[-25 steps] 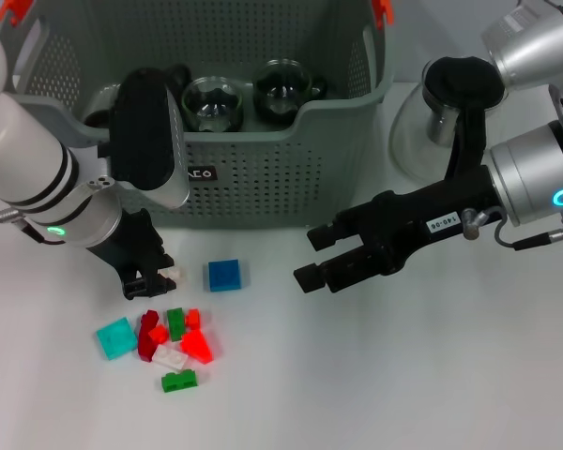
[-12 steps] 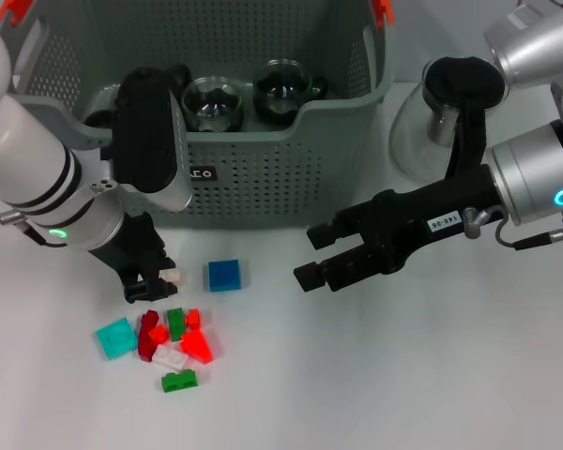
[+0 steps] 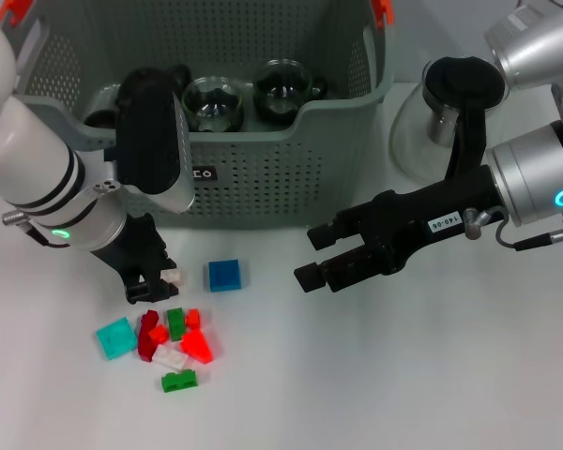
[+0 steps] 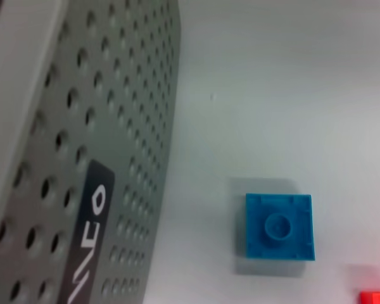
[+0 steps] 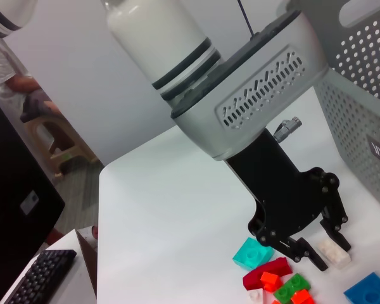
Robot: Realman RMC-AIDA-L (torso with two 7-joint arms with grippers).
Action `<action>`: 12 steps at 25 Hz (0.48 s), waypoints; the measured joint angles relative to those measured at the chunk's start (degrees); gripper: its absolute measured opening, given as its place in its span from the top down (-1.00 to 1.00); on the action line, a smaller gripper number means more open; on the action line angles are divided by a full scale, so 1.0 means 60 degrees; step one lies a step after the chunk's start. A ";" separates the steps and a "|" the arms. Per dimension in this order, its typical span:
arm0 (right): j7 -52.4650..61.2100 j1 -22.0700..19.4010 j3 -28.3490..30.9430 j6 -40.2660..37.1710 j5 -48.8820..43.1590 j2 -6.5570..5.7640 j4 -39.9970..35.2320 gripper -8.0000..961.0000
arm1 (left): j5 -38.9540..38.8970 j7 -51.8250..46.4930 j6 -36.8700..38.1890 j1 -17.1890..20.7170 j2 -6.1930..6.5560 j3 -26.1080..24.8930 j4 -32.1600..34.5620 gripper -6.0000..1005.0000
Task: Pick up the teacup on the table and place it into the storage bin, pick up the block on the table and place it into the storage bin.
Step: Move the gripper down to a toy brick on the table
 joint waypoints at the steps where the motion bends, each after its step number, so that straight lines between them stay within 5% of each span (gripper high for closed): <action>1: 0.0000 0.0000 0.0001 0.0000 -0.0001 0.0000 0.0000 -0.72 | 0.0024 0.0000 -0.0003 -0.0021 0.0003 -0.0007 0.0038 0.43; 12: -0.0001 0.0001 0.0000 0.0022 0.0001 -0.0016 0.0000 -0.72 | 0.0156 -0.0056 -0.0043 -0.0109 -0.0003 -0.0032 0.0094 0.44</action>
